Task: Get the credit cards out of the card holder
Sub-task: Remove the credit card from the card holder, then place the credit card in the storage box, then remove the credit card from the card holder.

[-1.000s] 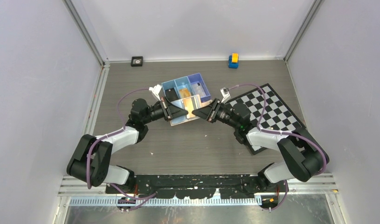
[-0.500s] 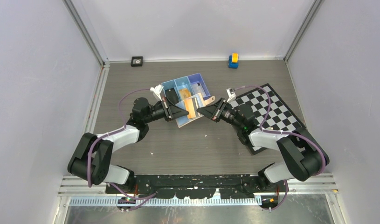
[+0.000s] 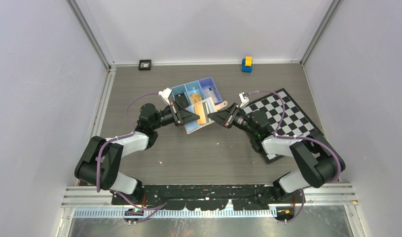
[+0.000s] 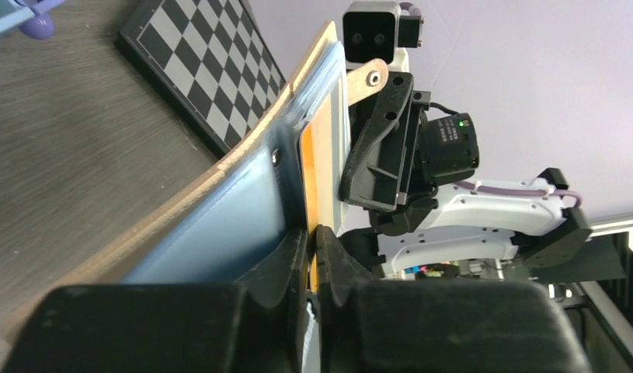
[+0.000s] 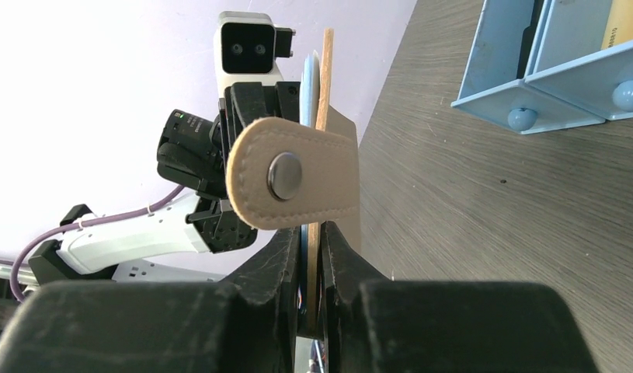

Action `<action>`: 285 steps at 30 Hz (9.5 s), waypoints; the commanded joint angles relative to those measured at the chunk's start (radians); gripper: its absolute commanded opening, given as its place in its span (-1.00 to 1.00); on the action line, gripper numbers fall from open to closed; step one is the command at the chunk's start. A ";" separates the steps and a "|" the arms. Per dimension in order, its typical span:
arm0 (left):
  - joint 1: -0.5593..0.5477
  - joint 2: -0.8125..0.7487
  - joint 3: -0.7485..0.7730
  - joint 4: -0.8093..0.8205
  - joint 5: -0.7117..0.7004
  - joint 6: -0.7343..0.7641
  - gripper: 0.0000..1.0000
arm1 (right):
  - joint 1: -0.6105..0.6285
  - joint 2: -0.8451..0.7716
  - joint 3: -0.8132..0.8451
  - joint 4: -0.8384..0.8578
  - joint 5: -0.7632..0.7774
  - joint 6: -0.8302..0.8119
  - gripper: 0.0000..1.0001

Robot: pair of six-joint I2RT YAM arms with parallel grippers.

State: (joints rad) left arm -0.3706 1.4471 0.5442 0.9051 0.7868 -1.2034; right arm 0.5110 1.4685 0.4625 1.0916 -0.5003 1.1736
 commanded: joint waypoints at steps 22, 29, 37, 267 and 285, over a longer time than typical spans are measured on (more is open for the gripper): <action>0.049 -0.014 -0.003 -0.039 -0.034 0.036 -1.00 | -0.116 -0.184 -0.032 -0.303 0.185 -0.106 -0.99; 0.048 -0.083 0.082 -0.420 -0.212 0.197 -1.00 | -0.115 -0.302 -0.013 -0.555 0.304 -0.182 -0.99; 0.048 -0.003 0.216 -0.501 -0.350 0.183 -1.00 | -0.116 -0.320 -0.018 -0.590 0.342 -0.195 -0.99; -0.174 0.108 0.346 -0.744 -0.384 0.397 -0.06 | 0.214 -0.126 0.414 -1.163 0.552 -0.586 -0.99; -0.087 0.099 0.240 -0.480 -0.244 0.258 -0.60 | 0.083 -0.132 0.342 -1.035 0.332 -0.478 -0.99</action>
State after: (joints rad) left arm -0.4698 1.5600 0.8013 0.3496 0.5167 -0.9295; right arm 0.6056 1.3804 0.8131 -0.0391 -0.1184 0.6647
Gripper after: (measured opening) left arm 0.259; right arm 0.141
